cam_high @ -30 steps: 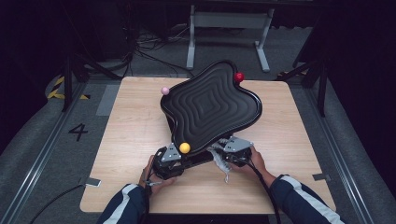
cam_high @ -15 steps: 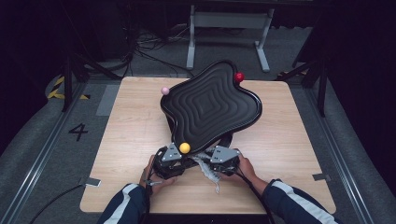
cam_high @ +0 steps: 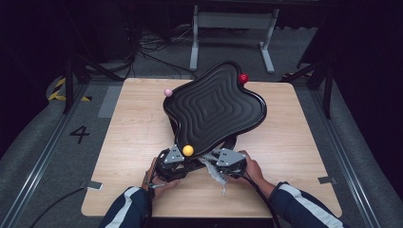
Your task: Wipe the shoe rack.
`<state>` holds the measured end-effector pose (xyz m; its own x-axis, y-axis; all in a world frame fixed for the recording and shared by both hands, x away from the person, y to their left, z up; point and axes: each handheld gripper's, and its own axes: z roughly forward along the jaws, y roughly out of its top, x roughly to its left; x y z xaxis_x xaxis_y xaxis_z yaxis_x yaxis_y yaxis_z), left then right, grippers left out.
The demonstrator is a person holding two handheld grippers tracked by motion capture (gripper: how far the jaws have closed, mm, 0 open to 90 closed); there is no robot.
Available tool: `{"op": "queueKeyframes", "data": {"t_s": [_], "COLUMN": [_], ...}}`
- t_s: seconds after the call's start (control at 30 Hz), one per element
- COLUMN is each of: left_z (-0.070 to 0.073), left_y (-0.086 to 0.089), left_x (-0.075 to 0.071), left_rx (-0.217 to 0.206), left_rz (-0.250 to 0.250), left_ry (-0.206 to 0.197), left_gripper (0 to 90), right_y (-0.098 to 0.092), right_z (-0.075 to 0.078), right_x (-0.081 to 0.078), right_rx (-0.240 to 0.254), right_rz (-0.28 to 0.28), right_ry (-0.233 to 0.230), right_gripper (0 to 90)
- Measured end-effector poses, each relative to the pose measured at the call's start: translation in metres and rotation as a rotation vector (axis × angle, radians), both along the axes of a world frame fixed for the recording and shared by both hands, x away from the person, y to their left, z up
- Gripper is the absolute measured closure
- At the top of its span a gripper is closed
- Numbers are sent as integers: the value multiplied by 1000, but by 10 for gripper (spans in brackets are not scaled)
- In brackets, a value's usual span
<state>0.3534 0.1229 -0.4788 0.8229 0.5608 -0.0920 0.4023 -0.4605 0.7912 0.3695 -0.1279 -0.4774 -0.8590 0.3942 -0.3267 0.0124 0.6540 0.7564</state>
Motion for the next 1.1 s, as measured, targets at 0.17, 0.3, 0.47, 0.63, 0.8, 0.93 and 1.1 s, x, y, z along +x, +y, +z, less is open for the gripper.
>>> {"op": "queueKeyframes", "data": {"t_s": [0.17, 0.3, 0.47, 0.63, 0.8, 0.93, 1.1], "left_z": [0, 0, 0, 0, 0, 0, 0], "left_y": [0, 0, 0, -1, -4, -6, -10], "left_x": [0, 0, 0, 0, -1, -1, -2], "left_rx": [-1, 3, 9, 10, 11, 6, -2], "left_rz": [2, -3, -6, 1, 11, 24, 37], "left_ry": [1, -4, -6, -7, -3, -4, 1], "left_gripper": [704, 701, 701, 704, 707, 704, 692], "right_y": [-23, -38, -47, -45, -39, -28, -10], "right_z": [-1, -3, -3, -3, -3, -4, -4], "right_x": [18, 32, 40, 39, 33, 22, 7], "right_rx": [-6, 3, 10, 9, 39, 87, 74], "right_rz": [-96, -175, -229, -230, -187, -129, -62], "right_ry": [-19, -27, -28, -32, 10, 53, 43], "right_gripper": [779, 779, 780, 783, 784, 784, 783]}}
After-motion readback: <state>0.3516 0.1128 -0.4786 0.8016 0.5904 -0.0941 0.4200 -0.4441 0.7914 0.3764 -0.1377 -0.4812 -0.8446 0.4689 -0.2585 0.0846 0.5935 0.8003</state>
